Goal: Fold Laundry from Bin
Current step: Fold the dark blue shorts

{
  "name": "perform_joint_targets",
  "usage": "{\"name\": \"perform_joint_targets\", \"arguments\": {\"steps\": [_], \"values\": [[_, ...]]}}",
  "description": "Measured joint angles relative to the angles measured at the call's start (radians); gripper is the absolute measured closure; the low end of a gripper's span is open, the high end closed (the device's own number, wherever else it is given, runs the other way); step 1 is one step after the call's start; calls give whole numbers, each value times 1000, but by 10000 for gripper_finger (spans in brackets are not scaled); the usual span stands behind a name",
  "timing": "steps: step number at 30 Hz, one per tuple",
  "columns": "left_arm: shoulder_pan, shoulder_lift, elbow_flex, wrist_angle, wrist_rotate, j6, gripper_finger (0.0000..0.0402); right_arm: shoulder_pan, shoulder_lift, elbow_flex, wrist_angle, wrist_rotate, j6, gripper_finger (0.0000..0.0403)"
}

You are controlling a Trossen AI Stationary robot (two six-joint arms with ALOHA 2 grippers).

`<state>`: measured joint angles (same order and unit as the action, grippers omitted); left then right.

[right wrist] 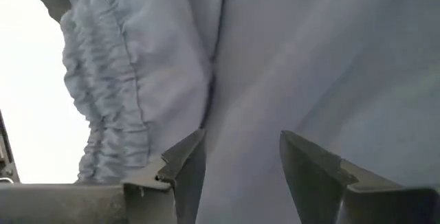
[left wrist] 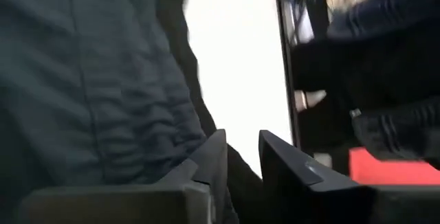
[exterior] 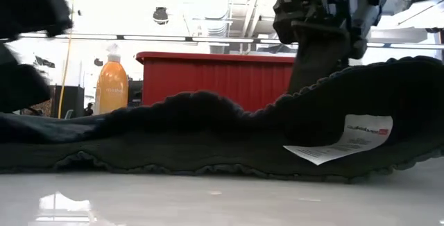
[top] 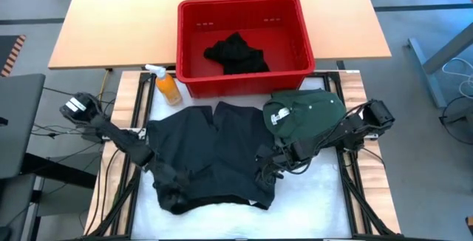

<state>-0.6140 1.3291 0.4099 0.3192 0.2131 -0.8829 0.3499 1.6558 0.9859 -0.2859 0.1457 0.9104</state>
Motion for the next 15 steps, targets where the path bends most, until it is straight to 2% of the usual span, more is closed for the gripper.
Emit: {"name": "perform_joint_targets", "arguments": {"steps": [6,10,15], "values": [[-187,105,0,97,-13,-161,376,41,0,0,-2,-16,60,192],[-267,120,0,115,-69,-182,397,85,0,0,-3,61,140,192],[-363,118,0,182,-145,-226,400,98,-1,0,-87,87,447,192]]}}
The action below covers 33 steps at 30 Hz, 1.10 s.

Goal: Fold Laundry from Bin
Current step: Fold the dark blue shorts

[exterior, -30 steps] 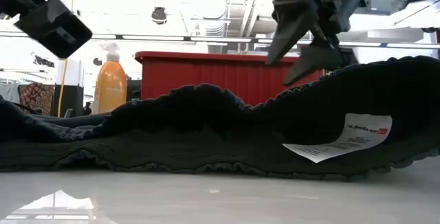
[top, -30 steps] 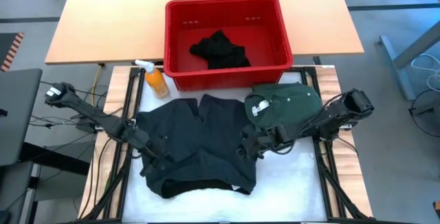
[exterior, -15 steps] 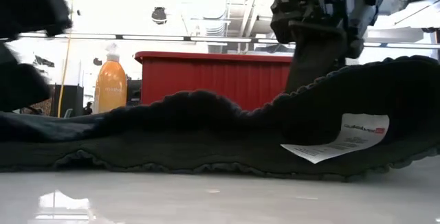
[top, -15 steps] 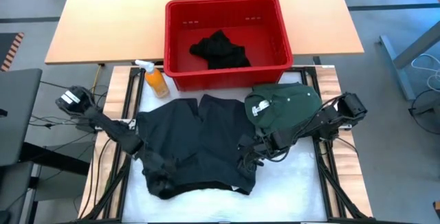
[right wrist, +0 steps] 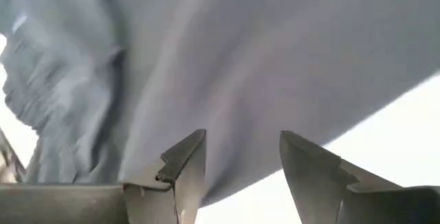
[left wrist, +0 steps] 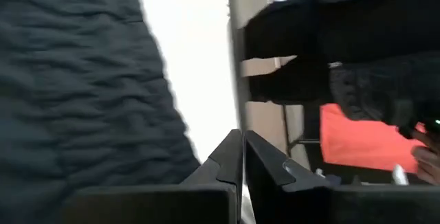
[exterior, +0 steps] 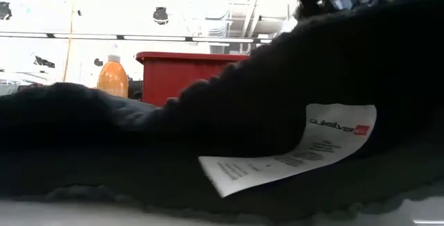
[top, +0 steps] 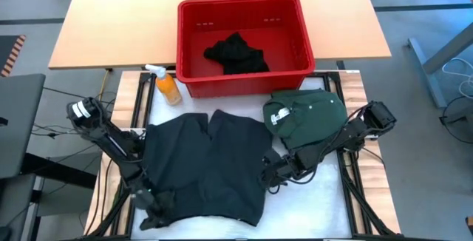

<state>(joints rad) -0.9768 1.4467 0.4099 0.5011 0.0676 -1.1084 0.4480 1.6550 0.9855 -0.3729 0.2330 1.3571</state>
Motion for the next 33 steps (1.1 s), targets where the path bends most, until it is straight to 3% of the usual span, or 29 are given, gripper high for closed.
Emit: {"name": "perform_joint_targets", "arguments": {"steps": [7,12,15,21,23,28,33], "values": [[-98,-1,80,19,-84,66,401,4,-4,0,-127,146,236,192],[-88,-2,192,-144,-47,146,401,-72,-6,0,-138,169,234,192],[-66,-2,282,-288,-64,276,401,-114,-6,0,-145,182,226,192],[38,-2,409,-540,-287,617,401,-148,-6,0,-221,205,308,192],[93,-2,419,-526,-338,694,401,-150,3,0,-246,215,327,193],[257,33,420,-371,-346,751,394,-150,73,0,-256,215,336,200],[402,156,498,-178,-283,750,343,-155,133,2,-211,212,282,207]]}}
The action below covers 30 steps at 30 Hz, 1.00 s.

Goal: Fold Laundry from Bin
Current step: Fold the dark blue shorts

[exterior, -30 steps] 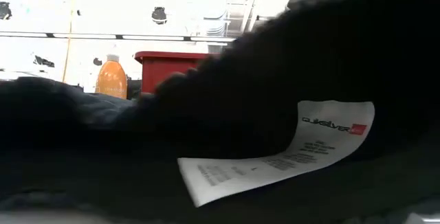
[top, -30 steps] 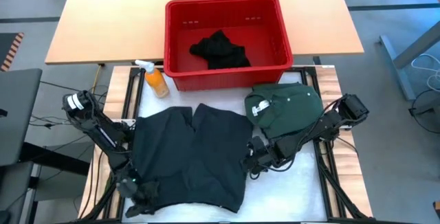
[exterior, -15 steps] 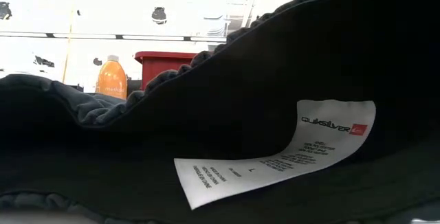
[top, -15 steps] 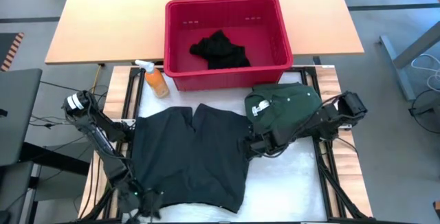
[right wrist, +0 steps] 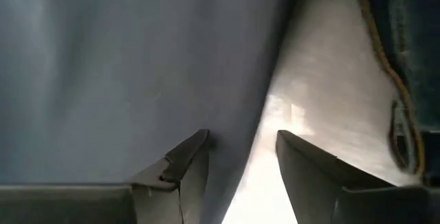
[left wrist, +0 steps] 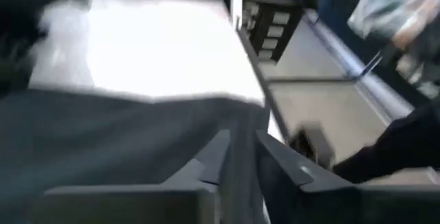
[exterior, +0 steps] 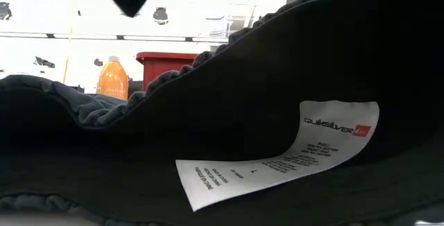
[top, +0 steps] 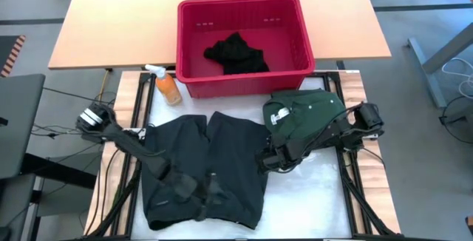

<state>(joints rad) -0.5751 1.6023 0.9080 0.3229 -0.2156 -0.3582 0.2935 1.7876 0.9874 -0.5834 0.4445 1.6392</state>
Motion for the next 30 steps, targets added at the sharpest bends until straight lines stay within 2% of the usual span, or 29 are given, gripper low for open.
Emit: {"name": "perform_joint_targets", "arguments": {"steps": [4,8,11,17,22,27,30], "values": [[62,158,195,-22,118,7,287,-2,12,-1,40,-1,-76,207],[87,329,418,-130,133,0,243,-22,13,-1,52,-9,-106,208],[103,453,586,-242,179,-39,228,-35,13,-1,64,-31,-169,212],[113,670,882,-610,265,-143,223,-41,15,-1,72,-31,-233,221],[108,805,1059,-744,291,-151,223,-41,15,-1,78,-28,-244,227],[91,874,1123,-811,218,-122,227,-41,16,-1,83,-27,-283,227],[85,895,1126,-833,174,-139,251,-40,16,-1,83,-26,-287,229]]}}
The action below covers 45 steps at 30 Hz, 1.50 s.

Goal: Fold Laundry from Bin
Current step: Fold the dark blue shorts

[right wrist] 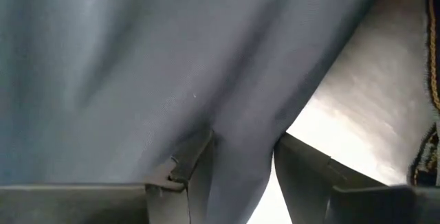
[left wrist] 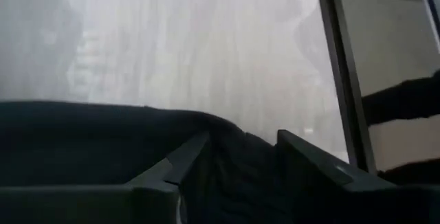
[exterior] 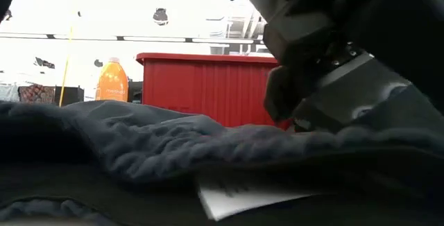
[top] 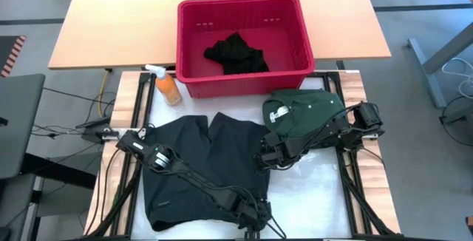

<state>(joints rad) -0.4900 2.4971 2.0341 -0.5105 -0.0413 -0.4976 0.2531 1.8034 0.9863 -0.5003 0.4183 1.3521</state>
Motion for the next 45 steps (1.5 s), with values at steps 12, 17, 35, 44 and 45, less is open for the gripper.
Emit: {"name": "perform_joint_targets", "arguments": {"steps": [12,17,35,44,45], "values": [[-12,-15,-13,-55,-20,-90,398,1,1,0,9,7,-64,359],[-47,-97,-21,-201,-143,-55,400,1,-3,0,43,6,-97,382],[-117,-429,-18,-615,-525,-250,401,-100,-359,-1,198,152,-219,384],[-145,-450,-18,-141,-540,-182,401,-96,-579,0,48,168,-314,384],[-150,-450,-18,-132,-552,-192,401,-86,-596,0,29,173,-315,384]]}}
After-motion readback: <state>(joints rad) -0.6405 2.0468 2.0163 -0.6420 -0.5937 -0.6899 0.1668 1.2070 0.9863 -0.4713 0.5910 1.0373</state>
